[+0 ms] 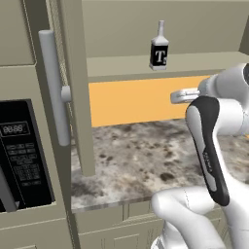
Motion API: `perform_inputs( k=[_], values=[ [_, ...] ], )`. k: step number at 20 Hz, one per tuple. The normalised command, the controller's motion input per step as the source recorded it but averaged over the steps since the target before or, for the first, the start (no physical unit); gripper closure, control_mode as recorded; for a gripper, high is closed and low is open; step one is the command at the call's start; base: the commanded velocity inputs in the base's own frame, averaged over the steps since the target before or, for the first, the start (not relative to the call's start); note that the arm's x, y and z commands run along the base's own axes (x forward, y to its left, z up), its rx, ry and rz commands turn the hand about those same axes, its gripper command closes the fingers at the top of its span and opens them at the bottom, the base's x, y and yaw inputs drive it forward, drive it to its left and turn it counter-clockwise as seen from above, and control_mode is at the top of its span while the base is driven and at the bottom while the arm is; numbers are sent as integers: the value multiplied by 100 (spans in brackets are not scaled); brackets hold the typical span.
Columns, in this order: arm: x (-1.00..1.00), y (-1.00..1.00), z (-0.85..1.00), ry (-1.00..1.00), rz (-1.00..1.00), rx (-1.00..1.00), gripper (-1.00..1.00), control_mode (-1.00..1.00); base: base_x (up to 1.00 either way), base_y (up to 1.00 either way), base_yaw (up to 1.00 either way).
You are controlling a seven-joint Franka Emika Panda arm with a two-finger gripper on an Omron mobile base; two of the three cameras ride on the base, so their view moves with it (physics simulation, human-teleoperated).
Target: Get the candle and the liquor from the cabinet and move them to the dining counter.
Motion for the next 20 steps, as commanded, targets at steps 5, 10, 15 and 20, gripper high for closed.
perform_inputs(
  k=[5,10,15,20],
  values=[
    [1,7,37,-5,0,-2,-100,-100,0,0,0],
    [1,7,31,-37,0,-8,-100,-100,0,0,0],
    [7,11,39,-22,-2,-5,-100,-100,0,0,0],
    [18,1,58,14,-8,0,-100,-100,0,0,0]
  ],
)
